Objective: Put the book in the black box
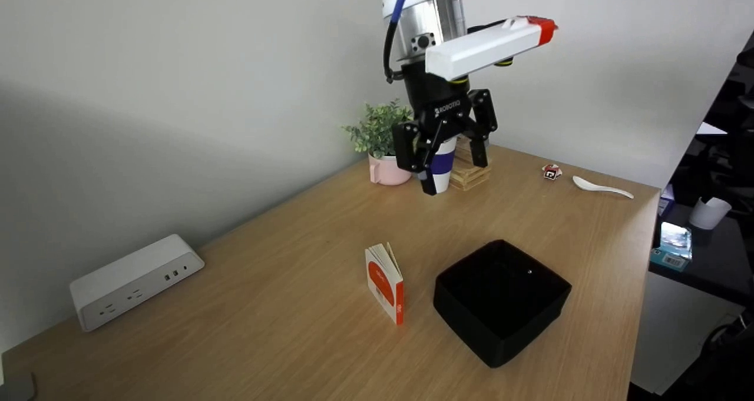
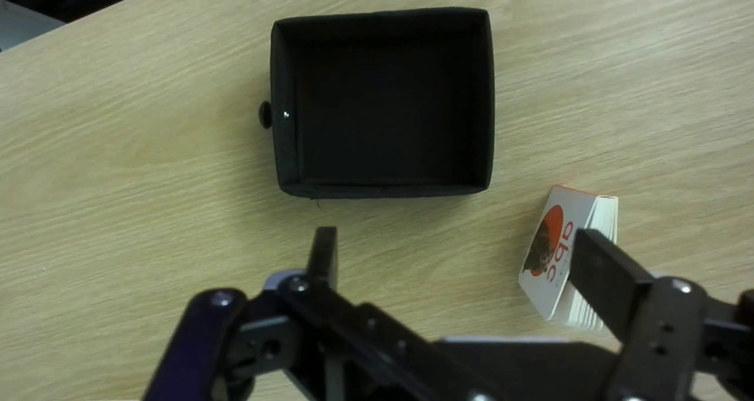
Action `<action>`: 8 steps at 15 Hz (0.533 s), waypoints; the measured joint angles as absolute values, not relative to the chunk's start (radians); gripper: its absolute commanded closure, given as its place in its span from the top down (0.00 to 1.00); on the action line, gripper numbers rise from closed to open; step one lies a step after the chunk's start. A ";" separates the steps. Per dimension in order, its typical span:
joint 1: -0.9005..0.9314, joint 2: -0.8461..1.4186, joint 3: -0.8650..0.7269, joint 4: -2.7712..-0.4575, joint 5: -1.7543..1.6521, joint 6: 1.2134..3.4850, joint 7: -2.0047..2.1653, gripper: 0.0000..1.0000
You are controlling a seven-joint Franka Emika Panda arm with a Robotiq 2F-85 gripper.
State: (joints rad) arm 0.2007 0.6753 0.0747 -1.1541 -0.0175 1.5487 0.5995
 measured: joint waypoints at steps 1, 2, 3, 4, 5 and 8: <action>0.206 0.700 0.070 -1.122 -0.018 1.525 0.599 1.00; 0.211 0.720 0.064 -1.094 -0.019 1.502 0.599 1.00; 0.216 0.736 0.058 -1.070 -0.021 1.485 0.599 1.00; 0.218 0.746 0.056 -1.055 -0.021 1.478 0.599 1.00; 0.219 0.749 0.054 -1.048 -0.021 1.476 0.599 1.00; 0.218 0.750 0.054 -1.048 -0.021 1.483 0.609 1.00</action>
State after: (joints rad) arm 0.2179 0.7495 0.0541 -1.0484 -0.0205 1.4830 0.6094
